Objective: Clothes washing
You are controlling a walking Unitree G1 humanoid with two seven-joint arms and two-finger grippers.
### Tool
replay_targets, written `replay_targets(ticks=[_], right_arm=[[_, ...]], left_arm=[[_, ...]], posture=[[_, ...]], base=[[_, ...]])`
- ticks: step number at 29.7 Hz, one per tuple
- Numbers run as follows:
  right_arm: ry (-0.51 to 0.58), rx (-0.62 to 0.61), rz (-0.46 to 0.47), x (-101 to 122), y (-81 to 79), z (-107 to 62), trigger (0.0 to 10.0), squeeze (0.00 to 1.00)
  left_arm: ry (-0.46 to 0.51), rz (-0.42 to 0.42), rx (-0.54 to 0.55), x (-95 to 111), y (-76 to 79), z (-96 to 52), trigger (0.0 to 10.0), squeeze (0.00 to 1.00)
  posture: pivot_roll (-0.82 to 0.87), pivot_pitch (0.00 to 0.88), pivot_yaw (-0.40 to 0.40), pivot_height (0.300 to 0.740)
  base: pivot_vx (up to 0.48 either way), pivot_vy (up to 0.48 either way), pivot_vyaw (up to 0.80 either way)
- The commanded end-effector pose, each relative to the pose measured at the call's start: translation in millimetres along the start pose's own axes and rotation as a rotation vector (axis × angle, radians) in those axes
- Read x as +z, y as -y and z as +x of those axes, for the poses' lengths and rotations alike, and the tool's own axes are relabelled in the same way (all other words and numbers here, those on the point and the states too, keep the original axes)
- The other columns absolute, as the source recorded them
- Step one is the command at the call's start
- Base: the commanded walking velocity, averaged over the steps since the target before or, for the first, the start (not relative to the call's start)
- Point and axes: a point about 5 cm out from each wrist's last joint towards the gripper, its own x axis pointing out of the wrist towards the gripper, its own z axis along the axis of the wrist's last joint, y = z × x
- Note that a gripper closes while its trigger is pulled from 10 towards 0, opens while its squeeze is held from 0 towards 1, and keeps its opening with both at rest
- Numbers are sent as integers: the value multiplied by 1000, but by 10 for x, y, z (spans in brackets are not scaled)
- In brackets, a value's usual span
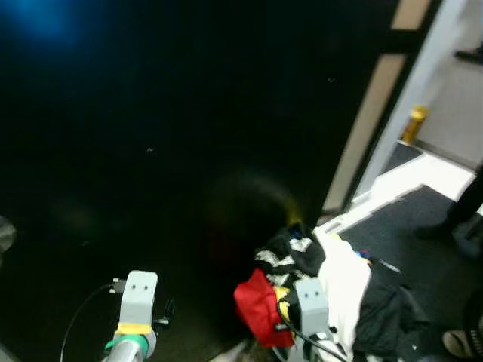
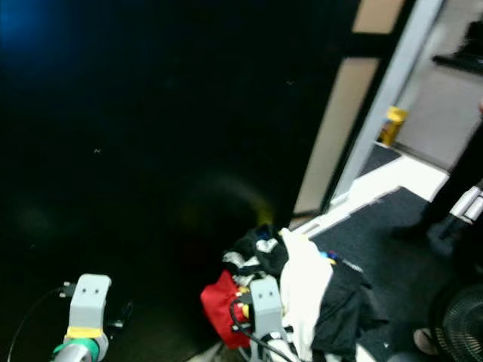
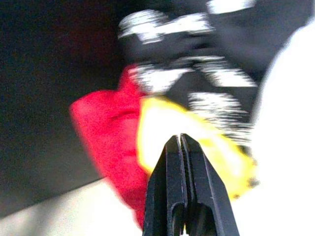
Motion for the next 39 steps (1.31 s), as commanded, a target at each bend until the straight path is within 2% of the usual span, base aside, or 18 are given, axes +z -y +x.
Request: replay_targets(ticks=[1,16,39], right_arm=[[-10,-8,12,-19,13,-10,10000,0],[22,6,16,81,-23,30,10000,0],[39,21,0,147,-44,64,10000,0]], left_arm=[[-15,0,-10,-36,32,-7,10000,0],[32,-39,-21,75,40,27,10000,0],[24,-55,18,40,-61,38,10000,0]], posture=[[-10,26,21,740],[-8,14,22,740],[-6,8,17,740]], base=[[0,0,-800],[0,0,-800],[0,0,-800]])
